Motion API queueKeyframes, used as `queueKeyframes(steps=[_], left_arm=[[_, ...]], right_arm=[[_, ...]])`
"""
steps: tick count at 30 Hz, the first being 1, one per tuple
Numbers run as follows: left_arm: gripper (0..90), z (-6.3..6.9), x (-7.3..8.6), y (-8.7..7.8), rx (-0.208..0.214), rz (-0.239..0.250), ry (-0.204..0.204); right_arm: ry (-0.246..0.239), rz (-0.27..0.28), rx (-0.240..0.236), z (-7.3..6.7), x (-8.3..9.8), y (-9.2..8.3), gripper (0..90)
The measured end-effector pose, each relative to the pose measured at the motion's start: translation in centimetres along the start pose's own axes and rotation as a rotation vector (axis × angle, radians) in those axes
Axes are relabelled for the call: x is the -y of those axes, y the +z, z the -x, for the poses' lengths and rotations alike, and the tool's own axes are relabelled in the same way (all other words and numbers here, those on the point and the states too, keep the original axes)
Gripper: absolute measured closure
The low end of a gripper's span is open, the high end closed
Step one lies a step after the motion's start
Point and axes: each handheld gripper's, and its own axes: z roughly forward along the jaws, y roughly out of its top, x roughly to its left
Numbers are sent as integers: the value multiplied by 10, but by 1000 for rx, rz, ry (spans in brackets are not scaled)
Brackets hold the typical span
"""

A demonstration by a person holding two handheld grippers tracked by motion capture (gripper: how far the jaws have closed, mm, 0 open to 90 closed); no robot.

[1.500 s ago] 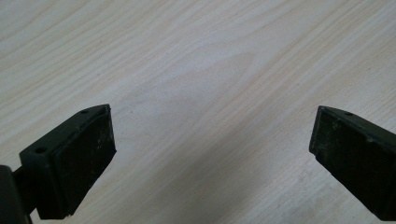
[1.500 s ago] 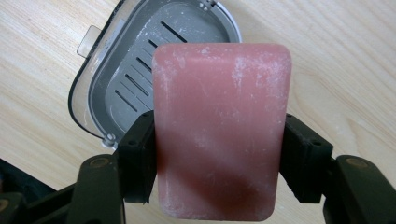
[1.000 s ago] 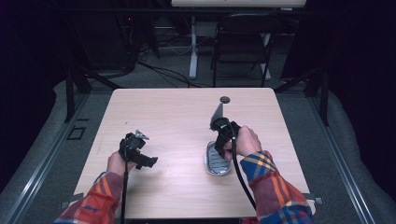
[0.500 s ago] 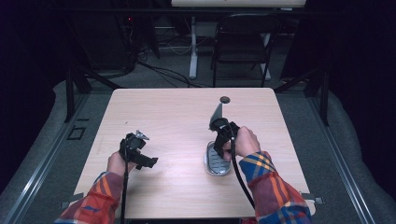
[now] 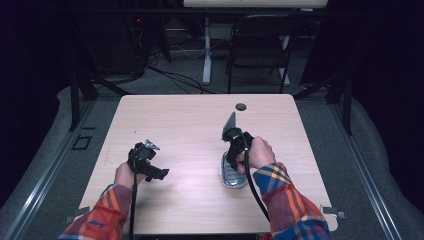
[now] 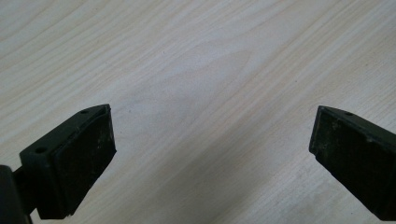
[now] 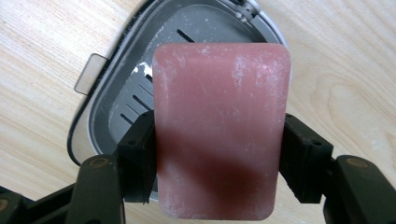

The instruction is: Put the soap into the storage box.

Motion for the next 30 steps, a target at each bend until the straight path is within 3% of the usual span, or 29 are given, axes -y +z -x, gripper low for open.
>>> queueKeyframes(steps=[9, 12, 16, 17, 25, 30], left_arm=[[4, 0, 0, 0, 0, -1, -1], [4, 0, 0, 0, 2, -3, 3], [4, 0, 0, 0, 0, -2, 2], [3, 0, 0, 0, 1, -3, 3], [4, 1, 0, 1, 7, -8, 5], [4, 1, 0, 1, 7, -10, 7]], right_arm=[[34, 14, -23, 0, -1, 6, 368], [25, 2, -20, -1, -1, 5, 362], [24, 22, -22, -1, 2, -1, 363], [42, 46, -34, -3, 4, 0, 363], [-7, 62, -60, -1, 12, -9, 442], [-33, 107, -85, 2, 18, -15, 466]])
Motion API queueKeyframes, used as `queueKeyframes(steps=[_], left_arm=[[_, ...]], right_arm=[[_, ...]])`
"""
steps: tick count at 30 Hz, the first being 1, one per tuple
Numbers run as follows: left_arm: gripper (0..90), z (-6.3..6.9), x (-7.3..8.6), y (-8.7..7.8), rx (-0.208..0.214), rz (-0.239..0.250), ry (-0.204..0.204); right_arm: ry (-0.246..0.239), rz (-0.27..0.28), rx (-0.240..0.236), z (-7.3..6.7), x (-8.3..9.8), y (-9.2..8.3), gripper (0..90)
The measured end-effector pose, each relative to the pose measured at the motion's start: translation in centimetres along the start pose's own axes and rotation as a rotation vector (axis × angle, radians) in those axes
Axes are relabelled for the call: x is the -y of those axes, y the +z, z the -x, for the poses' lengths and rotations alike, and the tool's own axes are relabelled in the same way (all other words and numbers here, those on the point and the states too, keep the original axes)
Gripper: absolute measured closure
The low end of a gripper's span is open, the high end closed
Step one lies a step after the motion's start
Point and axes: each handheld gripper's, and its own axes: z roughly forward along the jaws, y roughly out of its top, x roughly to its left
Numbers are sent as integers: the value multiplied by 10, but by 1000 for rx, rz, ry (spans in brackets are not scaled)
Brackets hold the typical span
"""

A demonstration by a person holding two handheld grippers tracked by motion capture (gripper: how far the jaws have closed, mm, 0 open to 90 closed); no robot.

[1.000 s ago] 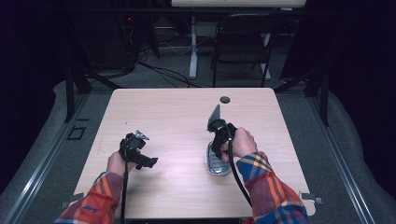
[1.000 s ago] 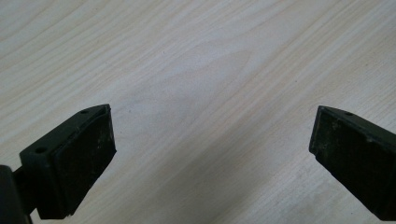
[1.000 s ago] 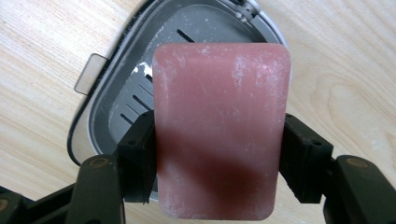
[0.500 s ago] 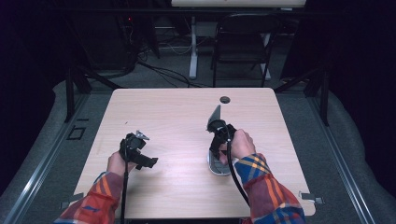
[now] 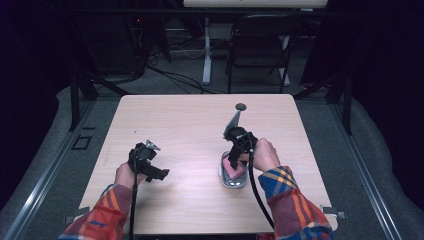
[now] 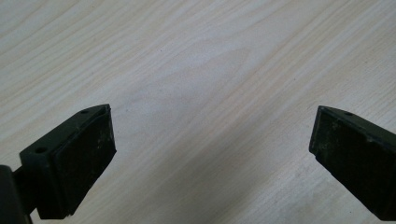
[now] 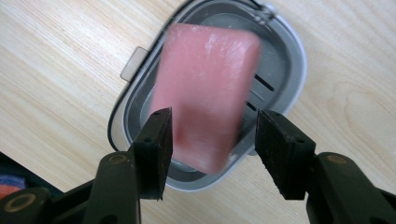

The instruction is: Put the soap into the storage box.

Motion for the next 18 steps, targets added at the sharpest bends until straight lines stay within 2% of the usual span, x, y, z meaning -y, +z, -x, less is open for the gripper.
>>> queueKeyframes(steps=[4, 5, 7, 9, 10, 11, 12, 13, 17, 18], left_arm=[[4, 0, 0, 0, 0, 1, 0], [4, 0, 0, 0, 1, 1, -1], [4, 0, 0, 0, 4, 0, -1], [4, 0, 0, 1, 7, -2, -1], [3, 0, 0, 1, 3, 0, -1], [3, 0, 0, 1, 4, -1, -2], [3, 1, 0, 1, 4, -2, -1], [3, 1, 0, 1, 4, -1, -1], [3, 2, 0, 2, 6, -11, 8], [3, 2, 0, 2, 6, -11, 8]], right_arm=[[9, 40, 4, 6, 7, -9, 459], [28, 73, -2, 7, 10, -10, 459], [8, 78, 7, 11, 15, -15, 452], [13, 103, 11, 14, 22, -20, 434], [9, 126, 24, 17, 27, -22, 406], [9, 126, 24, 17, 27, -22, 406], [3, 134, 44, 20, 33, -26, 350], [3, 134, 44, 20, 33, -26, 350], [25, 212, 67, 27, 52, -33, 233], [25, 212, 67, 27, 52, -33, 233]])
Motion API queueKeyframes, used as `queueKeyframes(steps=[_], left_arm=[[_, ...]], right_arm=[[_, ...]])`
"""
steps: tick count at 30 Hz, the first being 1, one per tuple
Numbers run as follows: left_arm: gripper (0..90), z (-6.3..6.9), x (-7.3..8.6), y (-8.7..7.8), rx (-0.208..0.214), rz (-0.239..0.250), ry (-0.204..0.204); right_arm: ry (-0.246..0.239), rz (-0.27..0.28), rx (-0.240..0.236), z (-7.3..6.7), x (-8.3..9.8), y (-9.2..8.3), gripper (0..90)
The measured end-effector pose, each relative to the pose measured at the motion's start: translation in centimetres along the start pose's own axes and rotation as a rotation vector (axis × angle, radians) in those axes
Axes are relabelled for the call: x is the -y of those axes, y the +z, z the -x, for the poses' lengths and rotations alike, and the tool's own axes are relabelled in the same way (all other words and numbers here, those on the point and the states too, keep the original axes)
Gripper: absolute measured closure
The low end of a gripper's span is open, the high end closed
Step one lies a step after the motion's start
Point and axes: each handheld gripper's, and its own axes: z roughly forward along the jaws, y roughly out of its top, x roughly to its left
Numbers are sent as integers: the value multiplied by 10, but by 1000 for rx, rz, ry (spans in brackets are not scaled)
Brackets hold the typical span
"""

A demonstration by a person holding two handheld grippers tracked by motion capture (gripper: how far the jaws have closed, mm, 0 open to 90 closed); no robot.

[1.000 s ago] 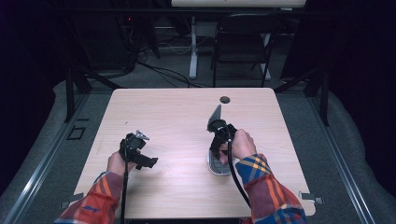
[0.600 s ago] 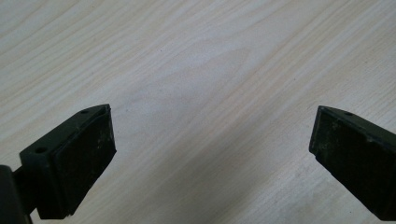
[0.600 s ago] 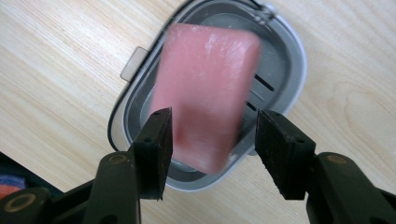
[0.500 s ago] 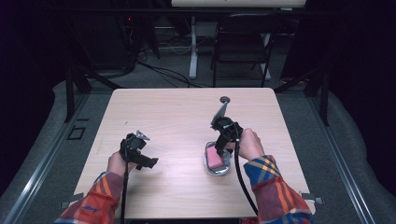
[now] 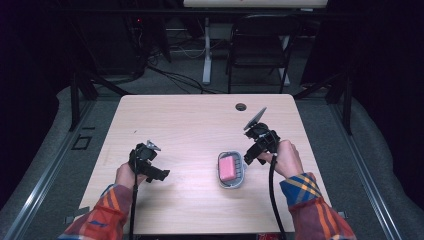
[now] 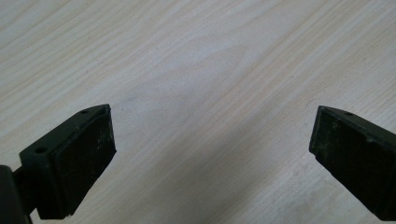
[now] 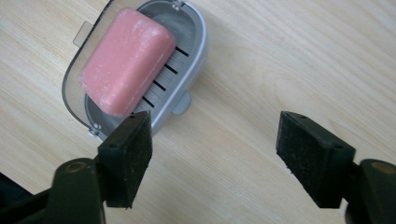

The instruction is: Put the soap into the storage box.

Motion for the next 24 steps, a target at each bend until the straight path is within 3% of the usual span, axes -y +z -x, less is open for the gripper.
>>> queueKeyframes(steps=[4, 13, 24], left_arm=[[3, 0, 0, 0, 0, 1, 1], [3, 1, 0, 1, -1, 0, 2], [3, 1, 0, 1, -5, -2, 0]], right_arm=[[8, 33, 31, 7, 15, -6, 154], [43, 90, 50, 27, 47, -8, 102], [35, 96, 100, 43, 90, 6, 4]])
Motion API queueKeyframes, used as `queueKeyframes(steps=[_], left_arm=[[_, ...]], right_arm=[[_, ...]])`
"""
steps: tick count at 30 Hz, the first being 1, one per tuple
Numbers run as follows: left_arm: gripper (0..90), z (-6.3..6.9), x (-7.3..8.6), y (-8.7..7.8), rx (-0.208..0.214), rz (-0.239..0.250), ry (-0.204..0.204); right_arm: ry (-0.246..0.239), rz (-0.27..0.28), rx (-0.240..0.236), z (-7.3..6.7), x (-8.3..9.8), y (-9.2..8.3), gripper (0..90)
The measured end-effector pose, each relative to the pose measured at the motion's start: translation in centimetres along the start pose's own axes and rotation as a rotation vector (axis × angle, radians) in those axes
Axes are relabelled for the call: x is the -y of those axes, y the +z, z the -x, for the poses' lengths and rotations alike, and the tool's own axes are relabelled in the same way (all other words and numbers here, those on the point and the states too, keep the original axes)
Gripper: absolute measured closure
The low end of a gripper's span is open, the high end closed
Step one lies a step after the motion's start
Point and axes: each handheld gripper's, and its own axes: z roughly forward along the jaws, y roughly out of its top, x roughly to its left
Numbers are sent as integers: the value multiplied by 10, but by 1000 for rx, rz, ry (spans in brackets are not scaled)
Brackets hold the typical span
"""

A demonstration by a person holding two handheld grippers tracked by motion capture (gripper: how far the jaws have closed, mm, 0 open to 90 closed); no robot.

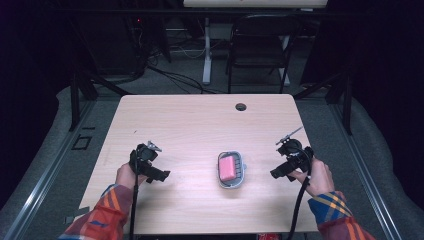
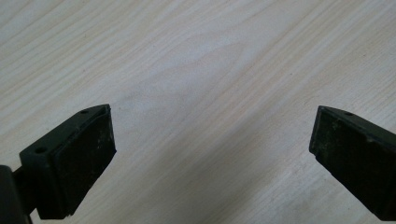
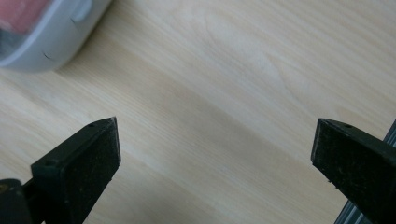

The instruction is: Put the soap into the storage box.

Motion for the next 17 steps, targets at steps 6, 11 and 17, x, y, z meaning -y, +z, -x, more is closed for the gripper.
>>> queueKeyframes(steps=[6, 11, 17], left_arm=[[3, 0, 0, 1, 1, -3, 3], [3, 0, 0, 1, 2, -10, 7], [3, 0, -1, 1, 4, -11, 9]], right_arm=[[2, 1, -24, 6, 28, 17, 0], [1, 28, -3, 9, 44, 26, 0], [-59, 32, 4, 4, 44, 32, 0]])
